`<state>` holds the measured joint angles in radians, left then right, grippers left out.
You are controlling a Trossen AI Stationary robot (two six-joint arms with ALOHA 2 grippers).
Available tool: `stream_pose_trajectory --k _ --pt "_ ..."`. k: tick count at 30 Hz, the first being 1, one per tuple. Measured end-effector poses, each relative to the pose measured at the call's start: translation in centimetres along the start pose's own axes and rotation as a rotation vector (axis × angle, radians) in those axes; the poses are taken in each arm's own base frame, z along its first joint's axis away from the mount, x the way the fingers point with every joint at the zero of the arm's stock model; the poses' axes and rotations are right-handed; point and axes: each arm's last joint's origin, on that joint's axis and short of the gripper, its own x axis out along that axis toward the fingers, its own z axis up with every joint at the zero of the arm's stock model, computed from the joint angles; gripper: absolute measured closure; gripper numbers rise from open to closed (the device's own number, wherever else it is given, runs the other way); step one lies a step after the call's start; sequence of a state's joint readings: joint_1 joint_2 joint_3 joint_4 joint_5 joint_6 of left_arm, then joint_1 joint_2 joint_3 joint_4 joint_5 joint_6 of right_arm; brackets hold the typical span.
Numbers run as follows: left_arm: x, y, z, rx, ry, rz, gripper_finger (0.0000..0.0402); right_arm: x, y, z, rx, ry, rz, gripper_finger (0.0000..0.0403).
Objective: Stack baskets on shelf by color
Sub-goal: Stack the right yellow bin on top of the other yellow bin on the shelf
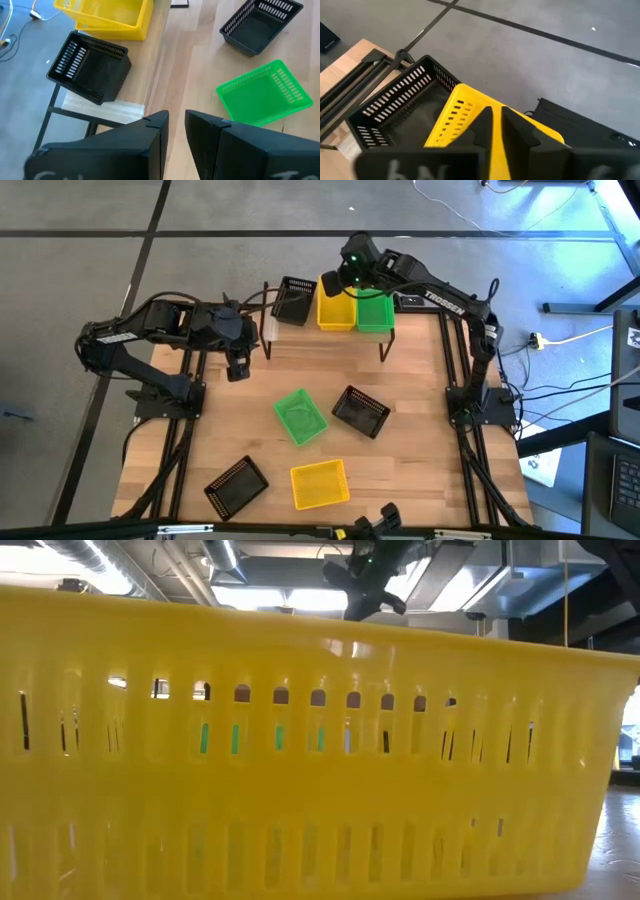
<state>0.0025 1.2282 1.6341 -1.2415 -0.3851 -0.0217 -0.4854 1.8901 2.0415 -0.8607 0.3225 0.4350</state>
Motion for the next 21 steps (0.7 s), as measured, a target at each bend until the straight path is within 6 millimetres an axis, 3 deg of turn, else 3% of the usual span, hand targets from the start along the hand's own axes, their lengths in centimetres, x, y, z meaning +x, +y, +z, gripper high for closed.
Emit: stream_pose_trajectory --k 3,11,21 --pt "0.1 0.2 0.0 -0.009 0.002 0.005 0.0345 0.6 0.2 -0.1 -0.037 0.001 0.003 0.0397" --pt "0.3 0.9 0.1 -0.050 -0.001 0.037 0.0345 1.5 0.4 -0.2 -0.095 0.002 0.024 0.0400" --pt "0.3 1.8 0.3 -0.111 -0.027 0.271 0.0345 2.4 0.1 -0.3 -0.096 0.031 0.043 0.0402"
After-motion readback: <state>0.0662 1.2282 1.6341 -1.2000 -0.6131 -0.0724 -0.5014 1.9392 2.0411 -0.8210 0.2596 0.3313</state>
